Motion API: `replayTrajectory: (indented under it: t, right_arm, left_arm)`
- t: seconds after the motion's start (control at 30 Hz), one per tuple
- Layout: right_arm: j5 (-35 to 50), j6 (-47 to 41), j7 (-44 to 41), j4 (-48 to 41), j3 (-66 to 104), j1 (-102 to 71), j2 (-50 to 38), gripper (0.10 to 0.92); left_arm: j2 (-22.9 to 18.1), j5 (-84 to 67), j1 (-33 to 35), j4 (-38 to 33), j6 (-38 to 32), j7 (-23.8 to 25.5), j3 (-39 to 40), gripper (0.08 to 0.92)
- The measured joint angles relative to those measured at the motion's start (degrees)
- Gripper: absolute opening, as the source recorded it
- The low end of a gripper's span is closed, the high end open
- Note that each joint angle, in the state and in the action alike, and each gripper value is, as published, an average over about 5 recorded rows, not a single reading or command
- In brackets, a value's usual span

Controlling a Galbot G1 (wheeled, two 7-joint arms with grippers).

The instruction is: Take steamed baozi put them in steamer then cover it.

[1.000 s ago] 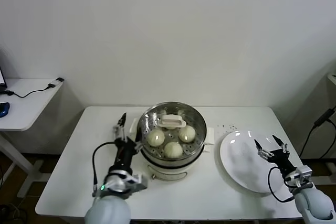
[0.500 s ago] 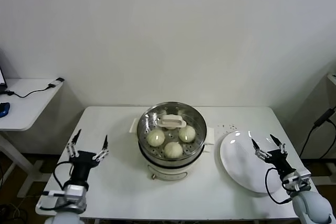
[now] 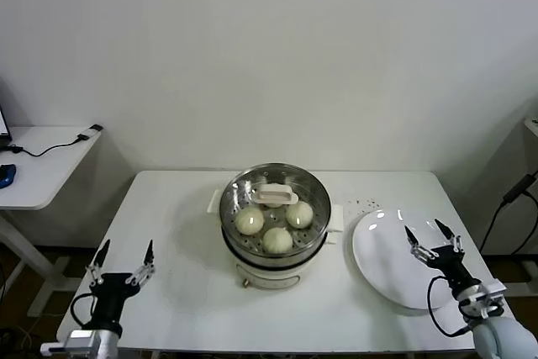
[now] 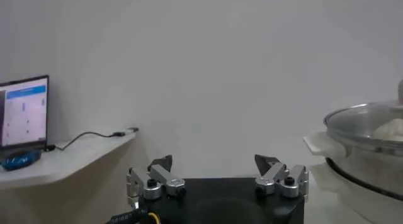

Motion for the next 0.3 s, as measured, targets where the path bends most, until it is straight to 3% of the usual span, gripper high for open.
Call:
replayTrajectory:
  t: [0.3]
  right_arm:
    - [0.85, 0.45, -0.63, 0.43, 0.6, -1.34, 0.57, 0.823]
  left_arm:
    - [-0.39, -0.97, 0.39, 0.35, -1.13, 0.54, -0.9, 0.823]
